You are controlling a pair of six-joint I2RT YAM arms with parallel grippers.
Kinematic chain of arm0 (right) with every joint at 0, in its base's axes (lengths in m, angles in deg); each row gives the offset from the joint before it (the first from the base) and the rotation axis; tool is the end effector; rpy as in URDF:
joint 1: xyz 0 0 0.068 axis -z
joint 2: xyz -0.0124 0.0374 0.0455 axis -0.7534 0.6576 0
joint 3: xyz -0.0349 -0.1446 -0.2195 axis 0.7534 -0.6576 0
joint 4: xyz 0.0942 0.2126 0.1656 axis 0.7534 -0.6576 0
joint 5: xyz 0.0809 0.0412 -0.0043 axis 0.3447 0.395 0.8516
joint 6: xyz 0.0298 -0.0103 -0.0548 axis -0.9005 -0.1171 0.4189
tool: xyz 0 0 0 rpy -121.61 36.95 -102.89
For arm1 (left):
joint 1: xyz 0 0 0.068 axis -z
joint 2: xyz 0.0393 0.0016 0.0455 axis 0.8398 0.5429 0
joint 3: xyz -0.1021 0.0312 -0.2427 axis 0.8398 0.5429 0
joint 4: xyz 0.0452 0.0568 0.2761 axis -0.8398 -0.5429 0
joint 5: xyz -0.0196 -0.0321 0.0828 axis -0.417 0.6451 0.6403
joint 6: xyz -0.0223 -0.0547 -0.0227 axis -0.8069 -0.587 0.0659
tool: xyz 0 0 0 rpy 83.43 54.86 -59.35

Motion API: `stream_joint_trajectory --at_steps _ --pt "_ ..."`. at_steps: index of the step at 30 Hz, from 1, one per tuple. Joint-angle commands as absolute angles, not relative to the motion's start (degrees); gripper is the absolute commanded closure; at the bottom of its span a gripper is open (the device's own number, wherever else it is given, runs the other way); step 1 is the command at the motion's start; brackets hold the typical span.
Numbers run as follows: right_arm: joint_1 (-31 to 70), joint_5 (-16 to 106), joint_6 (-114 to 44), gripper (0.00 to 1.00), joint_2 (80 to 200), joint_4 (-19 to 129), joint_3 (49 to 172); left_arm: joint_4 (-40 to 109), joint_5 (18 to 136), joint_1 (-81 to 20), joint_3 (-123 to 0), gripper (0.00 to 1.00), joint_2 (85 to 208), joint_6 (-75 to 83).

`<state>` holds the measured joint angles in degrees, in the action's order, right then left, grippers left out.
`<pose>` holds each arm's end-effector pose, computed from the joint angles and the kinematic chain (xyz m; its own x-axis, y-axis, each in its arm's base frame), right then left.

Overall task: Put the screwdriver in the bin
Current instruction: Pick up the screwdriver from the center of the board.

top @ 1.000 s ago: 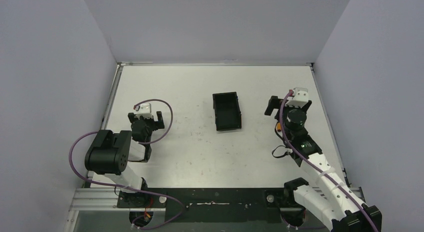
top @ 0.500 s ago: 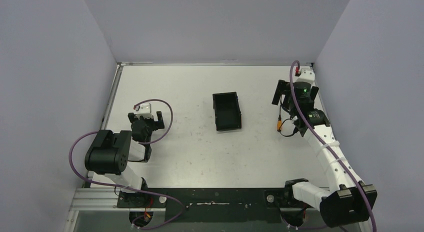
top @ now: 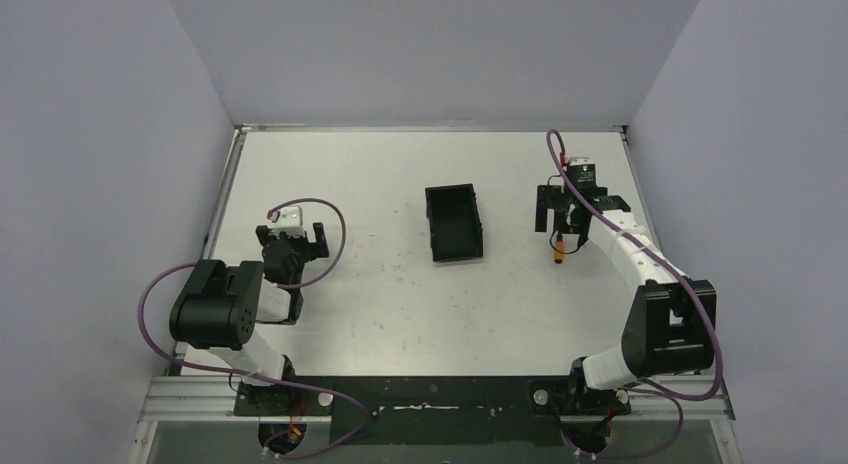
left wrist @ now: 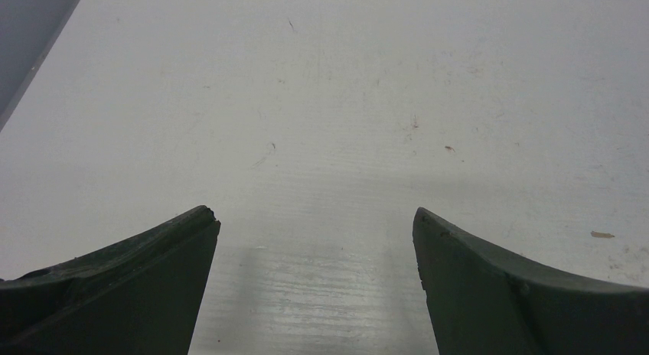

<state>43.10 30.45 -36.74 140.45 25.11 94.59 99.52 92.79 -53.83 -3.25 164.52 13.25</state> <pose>0.3290 0.0279 0.2259 -0.7839 0.0683 -0.6172 0.0857 0.9963 0.0014 0.2641 -0.0086 0.0906 -0.1976 -0.0211 -0.9801 -0.0808 0.9967 -0.0051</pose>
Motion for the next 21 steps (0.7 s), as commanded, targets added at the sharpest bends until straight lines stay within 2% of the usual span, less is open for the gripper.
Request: stream_joint_trajectory --at_steps 1,10,21 --pt "46.4 35.2 -35.4 0.0 143.9 27.1 95.0 101.6 93.0 -53.8 -3.6 0.03 163.7 13.3" --pt "48.8 43.0 -33.7 0.04 150.9 28.0 95.2 101.6 93.0 -53.8 -3.6 0.03 163.7 13.3" --pt "50.6 43.2 -33.7 0.1 157.3 27.7 96.5 101.6 93.1 -53.8 -3.6 0.03 163.7 13.4"
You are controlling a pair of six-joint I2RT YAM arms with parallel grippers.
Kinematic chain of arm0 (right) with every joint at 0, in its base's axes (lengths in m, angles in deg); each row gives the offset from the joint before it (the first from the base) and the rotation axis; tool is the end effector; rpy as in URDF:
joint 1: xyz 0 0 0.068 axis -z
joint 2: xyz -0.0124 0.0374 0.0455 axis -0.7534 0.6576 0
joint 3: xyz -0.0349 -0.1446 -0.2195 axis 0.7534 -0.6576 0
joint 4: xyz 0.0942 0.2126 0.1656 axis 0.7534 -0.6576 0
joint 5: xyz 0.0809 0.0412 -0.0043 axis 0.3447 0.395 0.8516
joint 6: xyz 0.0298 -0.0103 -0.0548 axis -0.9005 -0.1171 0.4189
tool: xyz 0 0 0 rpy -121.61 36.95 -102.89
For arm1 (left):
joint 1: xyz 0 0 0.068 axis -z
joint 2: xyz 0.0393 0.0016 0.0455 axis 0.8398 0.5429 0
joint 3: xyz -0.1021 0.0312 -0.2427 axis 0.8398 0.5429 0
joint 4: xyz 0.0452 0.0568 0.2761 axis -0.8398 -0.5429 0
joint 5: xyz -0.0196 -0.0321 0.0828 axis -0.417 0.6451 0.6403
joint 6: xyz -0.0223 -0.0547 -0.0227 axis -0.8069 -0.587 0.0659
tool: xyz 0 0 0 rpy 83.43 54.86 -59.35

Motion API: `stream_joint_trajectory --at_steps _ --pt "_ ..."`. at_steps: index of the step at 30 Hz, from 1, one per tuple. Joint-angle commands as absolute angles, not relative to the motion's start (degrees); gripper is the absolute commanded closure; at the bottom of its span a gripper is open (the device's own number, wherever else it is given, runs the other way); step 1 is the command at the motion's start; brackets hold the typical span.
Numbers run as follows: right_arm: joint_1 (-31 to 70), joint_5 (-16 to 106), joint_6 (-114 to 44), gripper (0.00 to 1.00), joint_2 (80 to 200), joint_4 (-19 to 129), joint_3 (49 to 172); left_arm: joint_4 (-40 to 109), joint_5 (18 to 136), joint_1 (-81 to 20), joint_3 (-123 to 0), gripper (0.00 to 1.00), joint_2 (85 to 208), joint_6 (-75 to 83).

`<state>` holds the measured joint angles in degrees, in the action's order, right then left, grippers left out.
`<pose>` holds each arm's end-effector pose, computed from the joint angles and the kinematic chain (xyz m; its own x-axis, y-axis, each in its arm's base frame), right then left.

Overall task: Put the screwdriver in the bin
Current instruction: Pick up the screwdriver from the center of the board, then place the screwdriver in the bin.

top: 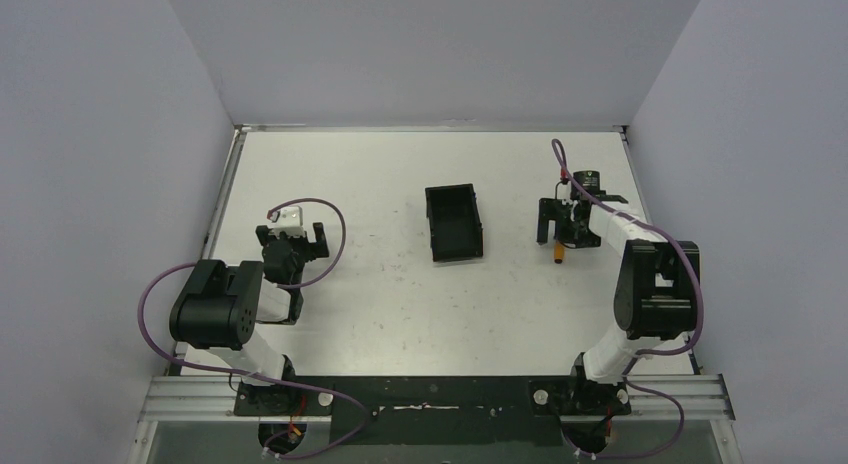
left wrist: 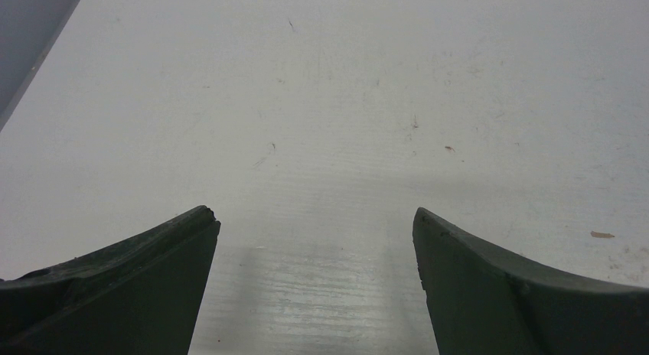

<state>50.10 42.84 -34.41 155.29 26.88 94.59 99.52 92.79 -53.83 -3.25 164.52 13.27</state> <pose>0.3521 -0.0024 0.1441 -0.9063 0.1263 -0.4032 0.0765 0.9876 0.1372 0.2641 -0.0086 0.0906 -0.1976 -0.0207 -0.9801 -0.0807 0.9967 -0.0048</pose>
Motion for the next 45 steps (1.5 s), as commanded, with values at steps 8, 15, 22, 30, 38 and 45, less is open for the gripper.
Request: stream_joint_trajectory --at_steps 8,15,22,30,38,45 --pt "50.5 41.9 -33.6 0.25 161.0 25.7 98.1 101.6 93.1 -53.8 -3.6 0.03 163.8 13.3" --pt "50.6 40.1 -33.6 0.8 160.3 25.0 98.6 101.6 93.0 -53.8 -3.6 0.03 163.7 13.3" --pt "50.1 40.0 -32.3 1.0 155.9 25.5 100.1 101.6 93.1 -53.8 -3.6 0.03 163.6 13.3" --pt "47.7 39.6 -32.6 1.0 149.5 21.9 106.3 101.6 93.1 -53.8 -3.6 0.03 163.7 13.3" --pt "41.2 37.2 -35.1 1.0 148.0 14.7 116.2 101.6 93.0 -53.8 -3.6 0.03 163.7 13.4" --pt "34.2 35.3 -35.2 1.0 147.6 13.6 122.0 101.6 93.1 -53.8 -3.6 0.03 163.7 13.3"
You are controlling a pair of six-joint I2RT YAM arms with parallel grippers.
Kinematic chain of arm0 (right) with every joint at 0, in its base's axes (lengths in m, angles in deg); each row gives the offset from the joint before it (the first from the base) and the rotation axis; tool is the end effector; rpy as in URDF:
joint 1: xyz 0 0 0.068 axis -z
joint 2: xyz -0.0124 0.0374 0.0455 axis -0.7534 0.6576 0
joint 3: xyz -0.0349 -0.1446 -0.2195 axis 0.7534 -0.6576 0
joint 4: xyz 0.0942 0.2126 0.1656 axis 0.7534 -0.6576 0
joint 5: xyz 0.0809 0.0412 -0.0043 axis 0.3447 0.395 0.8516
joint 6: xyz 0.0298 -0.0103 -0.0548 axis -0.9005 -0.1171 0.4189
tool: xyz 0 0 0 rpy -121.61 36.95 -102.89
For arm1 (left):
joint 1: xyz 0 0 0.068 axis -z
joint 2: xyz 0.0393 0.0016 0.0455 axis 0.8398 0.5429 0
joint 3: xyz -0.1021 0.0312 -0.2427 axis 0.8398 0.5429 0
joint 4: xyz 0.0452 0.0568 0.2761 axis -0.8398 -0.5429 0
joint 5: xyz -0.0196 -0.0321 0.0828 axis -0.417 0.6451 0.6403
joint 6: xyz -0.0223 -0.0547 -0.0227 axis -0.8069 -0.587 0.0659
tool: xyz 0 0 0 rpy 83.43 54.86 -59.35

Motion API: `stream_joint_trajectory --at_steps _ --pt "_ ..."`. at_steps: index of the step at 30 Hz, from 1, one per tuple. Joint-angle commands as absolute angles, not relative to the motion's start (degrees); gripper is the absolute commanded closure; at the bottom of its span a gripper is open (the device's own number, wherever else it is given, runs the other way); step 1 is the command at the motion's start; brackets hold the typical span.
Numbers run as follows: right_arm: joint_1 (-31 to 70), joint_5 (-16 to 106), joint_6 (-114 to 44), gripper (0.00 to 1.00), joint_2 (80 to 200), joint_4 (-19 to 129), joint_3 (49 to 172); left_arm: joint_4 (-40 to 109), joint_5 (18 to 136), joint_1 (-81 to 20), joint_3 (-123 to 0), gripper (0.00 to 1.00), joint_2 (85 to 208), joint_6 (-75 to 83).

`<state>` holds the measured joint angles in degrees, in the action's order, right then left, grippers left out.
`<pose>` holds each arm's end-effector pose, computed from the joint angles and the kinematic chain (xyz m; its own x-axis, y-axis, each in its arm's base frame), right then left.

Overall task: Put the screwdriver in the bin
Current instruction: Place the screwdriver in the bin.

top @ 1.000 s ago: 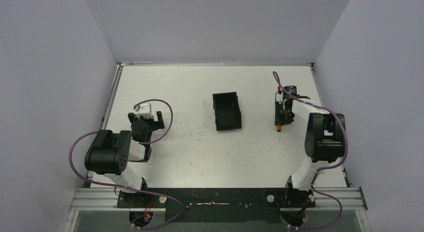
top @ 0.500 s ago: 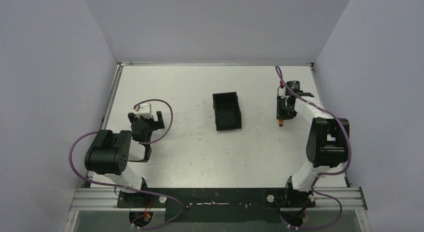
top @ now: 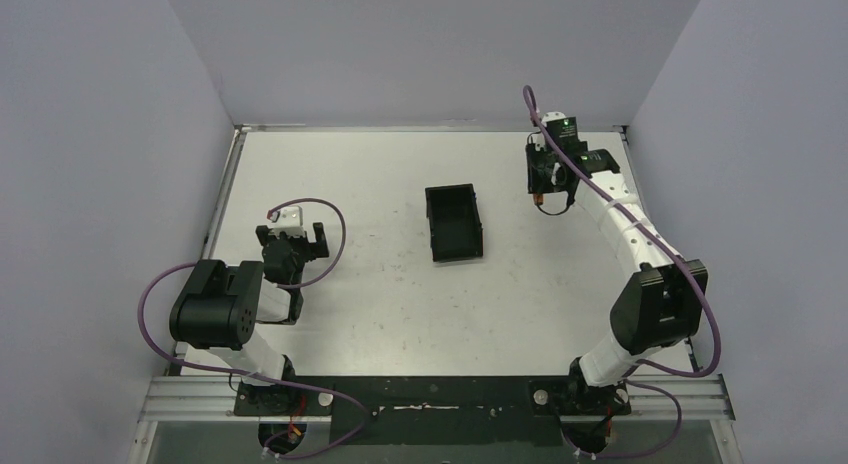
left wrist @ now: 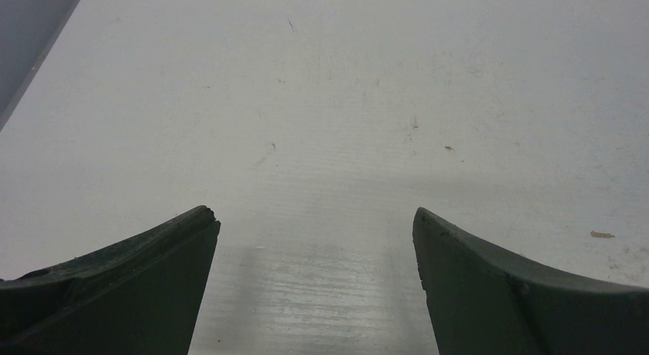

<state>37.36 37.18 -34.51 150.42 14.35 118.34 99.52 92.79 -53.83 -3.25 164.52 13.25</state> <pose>0.3746 0.0767 0.2989 -0.7610 -0.0436 -0.6472 -0.1197 0.9901 0.0740 0.2641 -0.0086 0.0906 -0.1976 -0.0211 -0.9801 -0.0808 0.9967 -0.0051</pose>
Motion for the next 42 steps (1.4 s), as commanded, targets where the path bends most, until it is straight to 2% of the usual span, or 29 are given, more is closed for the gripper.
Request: stream_joint_trajectory --at_steps 1,9,16,28,42 --pt "33.0 35.7 -34.7 1.0 147.6 13.9 122.4 101.7 93.0 -53.8 -3.6 0.03 163.7 13.4" --pt "23.3 40.8 -25.9 0.99 150.6 15.7 126.1 101.6 93.0 -53.8 -3.6 0.03 163.7 13.3" --pt "18.9 41.7 -21.4 0.98 156.1 15.9 129.2 101.6 93.0 -53.8 -3.6 0.03 163.6 13.3" --pt "16.2 42.4 -19.8 0.97 164.4 17.9 127.2 101.6 93.0 -53.8 -3.6 0.03 163.7 13.3" --pt "15.9 42.9 -19.2 0.94 165.4 21.4 121.5 101.6 93.0 -53.8 -3.6 0.03 163.7 13.4"
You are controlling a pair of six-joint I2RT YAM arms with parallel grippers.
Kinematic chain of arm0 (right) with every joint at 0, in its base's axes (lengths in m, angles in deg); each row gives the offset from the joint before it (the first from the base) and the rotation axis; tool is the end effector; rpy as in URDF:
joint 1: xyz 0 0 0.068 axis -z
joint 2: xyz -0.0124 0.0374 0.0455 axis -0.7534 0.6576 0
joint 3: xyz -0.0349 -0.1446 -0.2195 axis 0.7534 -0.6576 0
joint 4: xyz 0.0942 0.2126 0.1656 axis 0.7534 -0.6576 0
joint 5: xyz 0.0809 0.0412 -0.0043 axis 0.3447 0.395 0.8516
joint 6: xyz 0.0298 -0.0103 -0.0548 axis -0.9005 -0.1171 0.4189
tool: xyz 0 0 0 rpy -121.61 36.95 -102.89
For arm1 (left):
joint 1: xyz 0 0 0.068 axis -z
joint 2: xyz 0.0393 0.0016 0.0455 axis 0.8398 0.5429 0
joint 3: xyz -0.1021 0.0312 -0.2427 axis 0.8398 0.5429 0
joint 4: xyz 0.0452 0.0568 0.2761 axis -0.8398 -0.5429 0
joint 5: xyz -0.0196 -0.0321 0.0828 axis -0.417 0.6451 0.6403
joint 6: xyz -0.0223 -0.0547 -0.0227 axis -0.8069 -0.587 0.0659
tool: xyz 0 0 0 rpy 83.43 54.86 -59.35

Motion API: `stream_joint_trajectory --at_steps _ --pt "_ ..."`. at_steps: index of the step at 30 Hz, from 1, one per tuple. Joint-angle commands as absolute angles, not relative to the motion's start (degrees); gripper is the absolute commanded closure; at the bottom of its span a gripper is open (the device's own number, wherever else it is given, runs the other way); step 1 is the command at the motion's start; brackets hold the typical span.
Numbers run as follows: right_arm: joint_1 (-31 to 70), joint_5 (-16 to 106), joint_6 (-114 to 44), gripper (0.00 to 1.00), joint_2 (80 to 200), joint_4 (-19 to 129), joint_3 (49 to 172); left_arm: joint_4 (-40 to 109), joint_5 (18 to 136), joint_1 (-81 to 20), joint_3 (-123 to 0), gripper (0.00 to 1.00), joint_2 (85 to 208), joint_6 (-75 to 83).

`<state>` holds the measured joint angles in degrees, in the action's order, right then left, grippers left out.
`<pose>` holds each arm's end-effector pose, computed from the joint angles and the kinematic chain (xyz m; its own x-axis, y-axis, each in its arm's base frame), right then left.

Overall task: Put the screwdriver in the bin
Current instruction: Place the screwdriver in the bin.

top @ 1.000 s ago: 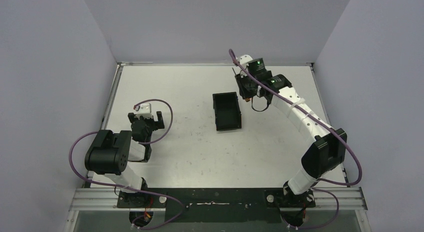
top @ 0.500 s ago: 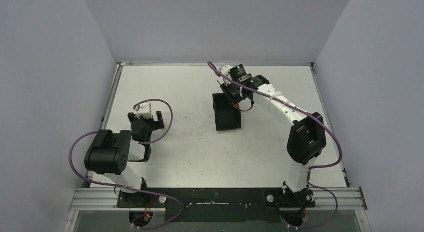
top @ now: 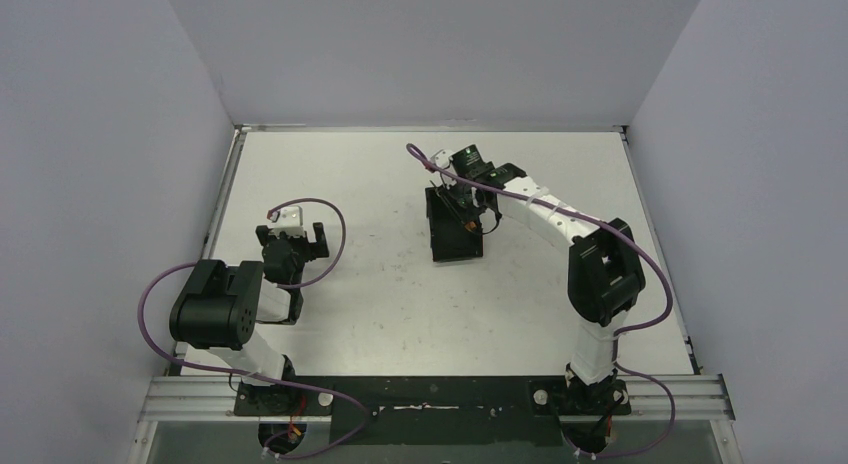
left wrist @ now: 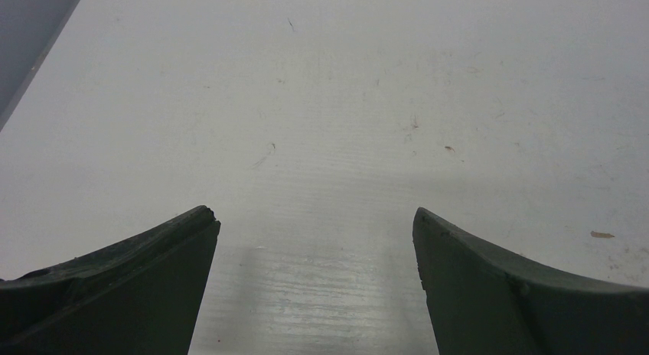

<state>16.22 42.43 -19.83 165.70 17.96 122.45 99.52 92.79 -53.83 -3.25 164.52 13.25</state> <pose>0.3642 0.2391 0.2247 -0.6128 -0.5657 -0.5518 -0.6779 0.7352 -0.0009 0.2641 -0.0086 0.0906 -0.1976 -0.0211 -0.9801 -0.0808 0.9967 -0.0051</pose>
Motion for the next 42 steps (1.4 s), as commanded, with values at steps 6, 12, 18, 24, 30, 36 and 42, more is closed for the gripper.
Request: stream_joint_trajectory --at_steps 6,12,18,24,30,36,42 --pt "16.0 43.4 -18.8 0.93 166.2 22.0 120.7 101.6 93.0 -53.8 -3.6 0.03 163.7 13.3" --pt "16.0 43.8 -18.7 0.92 167.0 21.8 120.4 101.6 93.0 -53.8 -3.6 0.03 163.7 13.3" --pt "16.0 43.7 -18.7 0.92 167.6 21.7 119.9 101.6 93.0 -53.8 -3.6 0.03 163.6 13.4" --pt "16.0 43.6 -19.0 0.91 168.8 22.0 120.1 101.6 93.0 -53.8 -3.6 0.03 163.7 13.3" --pt "16.0 42.9 -19.2 0.88 170.0 22.1 120.3 101.6 93.0 -53.8 -3.6 0.03 163.6 13.4" --pt "15.9 42.2 -19.6 0.83 170.9 22.1 120.1 101.6 93.0 -53.8 -3.6 0.03 163.6 13.3" --pt "15.9 42.3 -20.2 0.72 170.7 22.3 120.3 101.6 93.0 -53.8 -3.6 0.03 163.7 13.3"
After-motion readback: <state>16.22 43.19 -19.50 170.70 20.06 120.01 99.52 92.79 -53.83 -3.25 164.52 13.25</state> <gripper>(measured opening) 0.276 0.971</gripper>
